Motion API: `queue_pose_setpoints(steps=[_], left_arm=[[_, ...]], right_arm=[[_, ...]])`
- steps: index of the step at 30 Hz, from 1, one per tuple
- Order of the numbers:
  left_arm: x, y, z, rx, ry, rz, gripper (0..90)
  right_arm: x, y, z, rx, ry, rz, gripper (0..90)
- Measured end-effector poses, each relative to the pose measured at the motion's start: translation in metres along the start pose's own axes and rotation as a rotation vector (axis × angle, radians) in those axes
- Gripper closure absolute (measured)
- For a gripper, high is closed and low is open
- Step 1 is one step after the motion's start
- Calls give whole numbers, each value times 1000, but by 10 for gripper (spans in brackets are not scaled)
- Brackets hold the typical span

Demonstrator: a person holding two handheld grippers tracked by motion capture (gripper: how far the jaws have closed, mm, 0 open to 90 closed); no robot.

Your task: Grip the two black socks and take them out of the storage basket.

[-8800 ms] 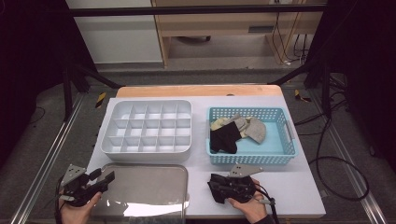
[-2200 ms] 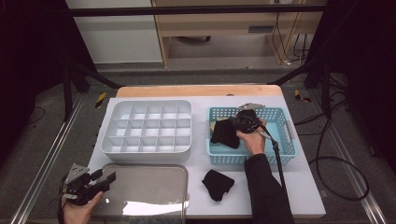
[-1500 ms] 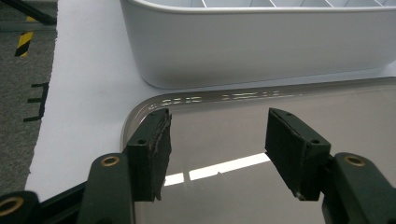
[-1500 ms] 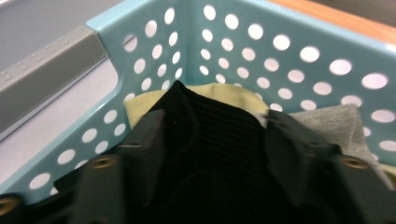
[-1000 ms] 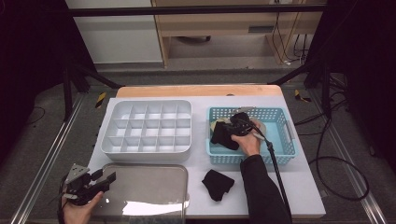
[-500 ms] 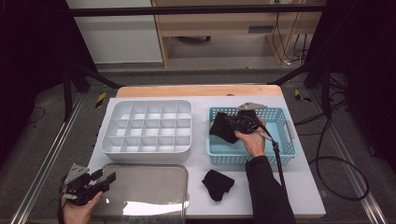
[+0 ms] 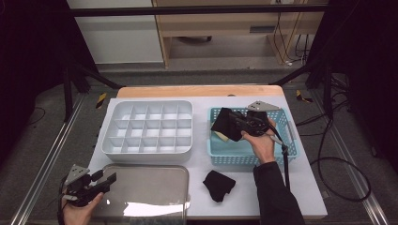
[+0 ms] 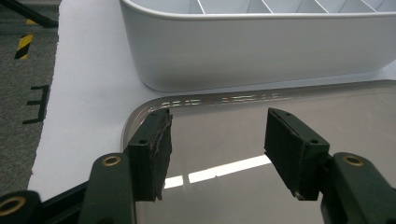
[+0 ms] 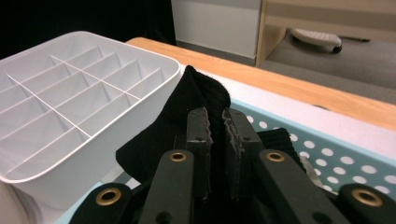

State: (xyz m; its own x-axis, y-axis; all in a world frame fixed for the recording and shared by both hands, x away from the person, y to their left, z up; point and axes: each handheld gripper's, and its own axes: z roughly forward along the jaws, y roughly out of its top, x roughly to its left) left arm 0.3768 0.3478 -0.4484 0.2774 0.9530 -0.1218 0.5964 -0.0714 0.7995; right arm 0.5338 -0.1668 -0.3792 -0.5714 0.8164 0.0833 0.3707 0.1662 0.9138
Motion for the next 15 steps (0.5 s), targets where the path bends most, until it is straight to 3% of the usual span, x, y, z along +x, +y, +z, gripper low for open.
queue_pose_setpoints(steps=[8,15], left_arm=[[-1,0,0,3,5,11,415],[-4,1,-1,-10,18,38,448]], right_arm=[[8,3,-31,-59,1,-10,812],[12,-5,-48,-69,9,-3,812]])
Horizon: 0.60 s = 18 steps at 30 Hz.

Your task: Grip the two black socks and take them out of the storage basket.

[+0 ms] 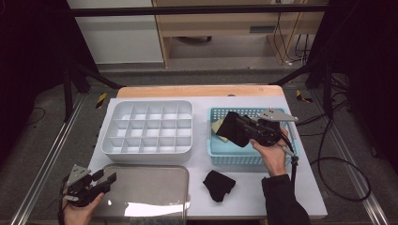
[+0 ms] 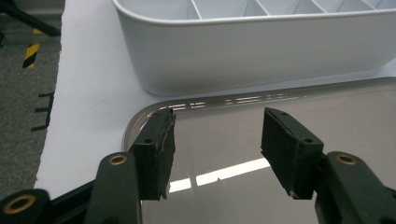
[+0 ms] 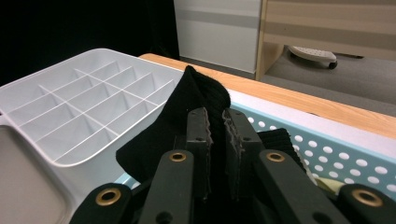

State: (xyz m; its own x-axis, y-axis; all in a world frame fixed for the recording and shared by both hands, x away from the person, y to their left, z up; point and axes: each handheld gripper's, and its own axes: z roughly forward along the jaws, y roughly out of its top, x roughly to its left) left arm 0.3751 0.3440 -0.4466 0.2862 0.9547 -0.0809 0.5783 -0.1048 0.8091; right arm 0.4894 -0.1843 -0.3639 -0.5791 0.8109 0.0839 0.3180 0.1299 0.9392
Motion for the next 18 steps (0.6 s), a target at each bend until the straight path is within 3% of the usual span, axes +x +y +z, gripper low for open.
queue_pose_setpoints(steps=[4,12,18], left_arm=[[-2,0,-1,-14,-5,20,492],[-2,1,-5,-60,0,23,482],[-4,3,-9,-82,-8,32,462]], right_arm=[[3,-4,-14,-33,8,2,812],[14,-10,-45,-74,29,12,812],[24,-22,-59,-60,35,3,812]])
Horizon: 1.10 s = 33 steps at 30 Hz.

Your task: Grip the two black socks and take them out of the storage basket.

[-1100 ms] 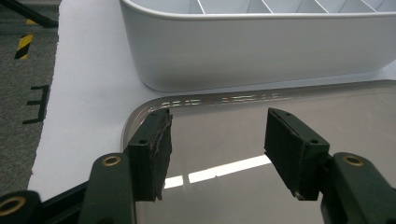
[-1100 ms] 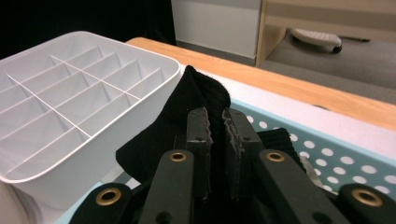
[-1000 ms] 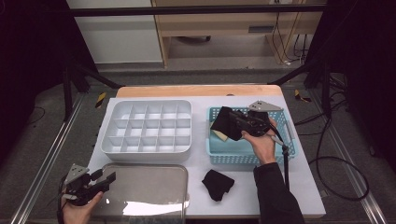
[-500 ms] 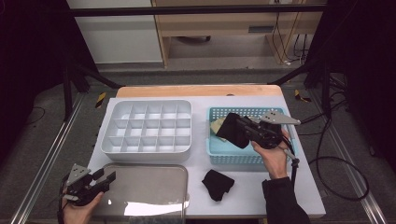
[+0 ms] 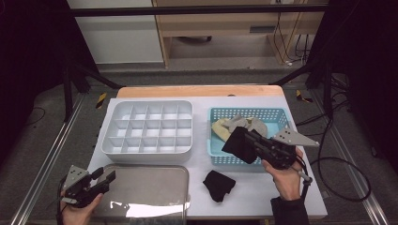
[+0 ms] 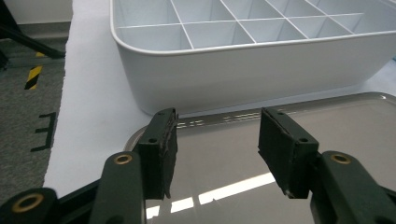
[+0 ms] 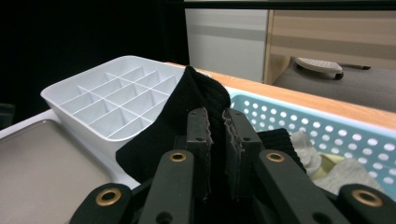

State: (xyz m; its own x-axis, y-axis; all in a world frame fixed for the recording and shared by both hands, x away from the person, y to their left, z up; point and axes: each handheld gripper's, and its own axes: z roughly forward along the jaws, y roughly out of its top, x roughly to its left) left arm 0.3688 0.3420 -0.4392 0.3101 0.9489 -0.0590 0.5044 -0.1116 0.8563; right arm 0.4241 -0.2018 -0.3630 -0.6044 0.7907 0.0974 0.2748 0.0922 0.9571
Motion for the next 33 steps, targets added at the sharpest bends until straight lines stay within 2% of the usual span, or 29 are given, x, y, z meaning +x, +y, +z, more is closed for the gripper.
queue_pose_setpoints(steps=[4,9,13,17,19,27,32,33], left_arm=[[-2,1,0,4,13,8,454],[-2,1,-1,14,14,-9,450],[-2,1,-1,23,7,-26,424],[-2,1,0,28,7,-31,409],[-3,1,-1,32,7,-32,407],[-5,3,-3,23,10,-37,390],[-5,4,-6,18,10,-41,376],[-5,4,-7,16,8,-43,370]], right_arm=[[5,-10,-9,-14,13,9,812],[10,-19,-18,-15,9,-1,812],[17,-32,-24,-12,38,6,811],[19,-42,-28,-1,43,13,811],[18,-47,-29,22,38,16,811],[13,-59,-36,47,6,25,811],[7,-69,-40,91,-12,34,809],[4,-73,-41,116,-23,35,808]])
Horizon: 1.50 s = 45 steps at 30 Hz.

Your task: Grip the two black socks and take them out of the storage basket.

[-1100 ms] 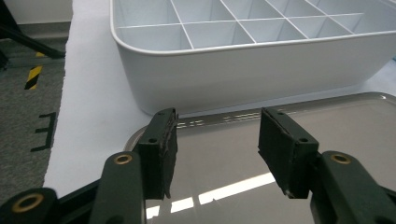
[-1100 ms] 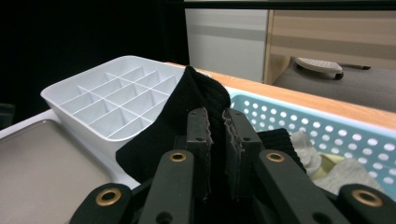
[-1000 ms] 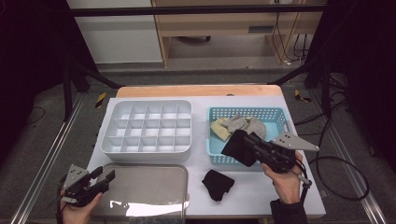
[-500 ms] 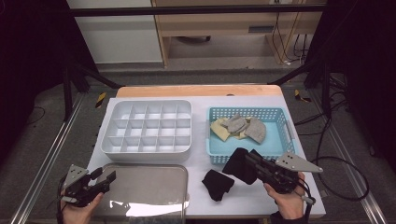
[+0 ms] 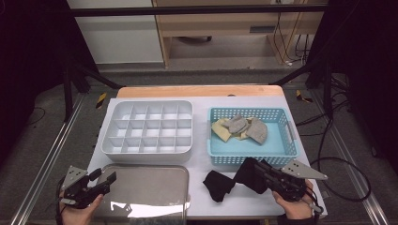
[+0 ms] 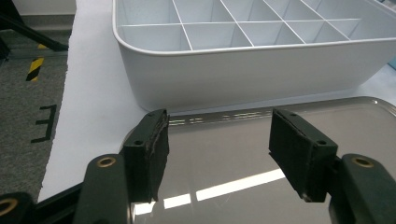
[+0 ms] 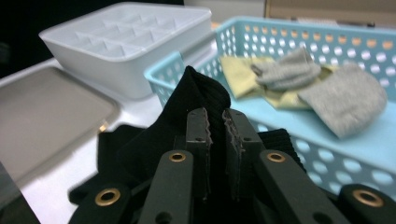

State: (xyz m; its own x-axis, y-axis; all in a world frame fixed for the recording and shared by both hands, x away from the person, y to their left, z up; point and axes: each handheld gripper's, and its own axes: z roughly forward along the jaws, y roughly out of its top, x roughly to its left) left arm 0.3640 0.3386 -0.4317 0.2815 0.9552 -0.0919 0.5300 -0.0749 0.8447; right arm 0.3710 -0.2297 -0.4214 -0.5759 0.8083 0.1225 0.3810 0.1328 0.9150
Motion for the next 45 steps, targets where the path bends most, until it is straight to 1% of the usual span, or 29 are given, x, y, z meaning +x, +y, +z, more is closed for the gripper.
queue_pose_setpoints(steps=[3,11,13,16,22,24,25,26,27,28,30,32,36,38,40,43,45], left_arm=[[0,1,-2,-5,2,-1,369],[-4,2,-4,-8,0,10,365],[-5,3,-4,-9,0,15,365],[-7,3,-5,-12,-3,20,365],[-11,3,-4,-8,-10,29,368],[-13,4,-4,-8,-11,32,367],[-14,4,-4,-6,-13,31,367],[-15,4,-4,-6,-17,35,367],[-16,4,-3,-5,-22,35,367],[-18,4,-3,-2,-28,38,368],[-20,4,-2,-3,-33,44,368],[-23,5,-3,-3,-41,49,367],[-31,6,-2,-5,-61,51,368],[-37,6,-1,-2,-66,59,369],[-43,6,0,-1,-76,74,369],[-53,6,2,-1,-86,91,369],[-59,6,4,-1,-99,89,370]], right_arm=[[-3,-4,0,15,-4,9,808],[-17,-20,3,89,-43,46,807],[-21,-25,3,112,-50,64,807],[-27,-29,2,126,-68,82,805],[-35,-39,3,189,-137,88,798],[-37,-42,5,201,-150,92,794],[-38,-44,7,210,-153,99,788],[-39,-46,10,228,-170,93,767],[-39,-46,10,228,-170,93,767],[-40,-48,13,238,-186,82,739],[-40,-49,13,239,-187,85,729],[-40,-48,12,229,-190,91,688],[-38,-42,7,184,-206,108,589],[-35,-39,5,161,-207,97,564],[-32,-35,3,143,-200,91,544],[-25,-29,1,106,-173,82,527],[-19,-25,2,88,-162,70,502]])
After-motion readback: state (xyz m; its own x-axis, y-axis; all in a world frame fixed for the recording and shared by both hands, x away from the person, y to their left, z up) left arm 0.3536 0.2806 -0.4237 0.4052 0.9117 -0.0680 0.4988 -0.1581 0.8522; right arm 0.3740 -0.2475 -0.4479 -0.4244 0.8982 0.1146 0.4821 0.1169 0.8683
